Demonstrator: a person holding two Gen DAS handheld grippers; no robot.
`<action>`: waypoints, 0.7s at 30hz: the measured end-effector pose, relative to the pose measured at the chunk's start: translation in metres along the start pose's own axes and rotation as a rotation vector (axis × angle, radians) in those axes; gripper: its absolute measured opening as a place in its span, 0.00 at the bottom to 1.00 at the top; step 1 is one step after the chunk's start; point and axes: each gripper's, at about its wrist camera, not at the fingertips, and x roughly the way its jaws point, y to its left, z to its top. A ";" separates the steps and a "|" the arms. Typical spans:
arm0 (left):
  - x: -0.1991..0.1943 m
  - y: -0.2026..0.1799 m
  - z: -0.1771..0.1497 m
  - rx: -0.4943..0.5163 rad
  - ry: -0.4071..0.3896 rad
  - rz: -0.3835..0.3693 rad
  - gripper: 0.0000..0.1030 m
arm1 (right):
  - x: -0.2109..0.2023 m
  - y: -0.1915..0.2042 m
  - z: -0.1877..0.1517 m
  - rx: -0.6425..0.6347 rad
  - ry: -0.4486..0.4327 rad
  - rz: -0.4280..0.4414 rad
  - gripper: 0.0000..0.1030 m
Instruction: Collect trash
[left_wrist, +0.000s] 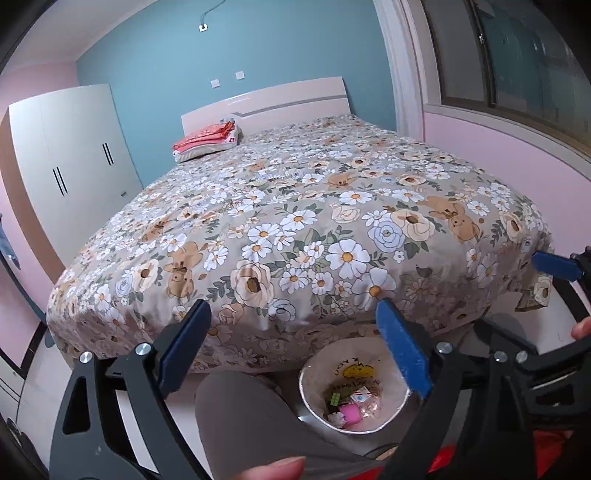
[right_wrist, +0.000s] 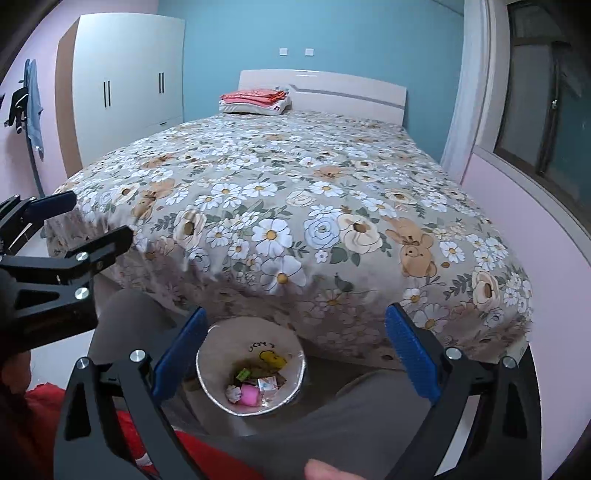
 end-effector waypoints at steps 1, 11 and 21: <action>0.000 0.000 -0.001 -0.008 0.005 -0.004 0.87 | 0.000 0.001 -0.001 0.003 0.003 0.001 0.94; 0.009 0.002 -0.010 -0.046 0.054 0.009 0.87 | 0.002 0.005 -0.008 0.034 0.035 0.005 0.95; 0.010 0.001 -0.013 -0.042 0.062 0.002 0.87 | 0.005 0.006 -0.009 0.046 0.055 0.010 0.95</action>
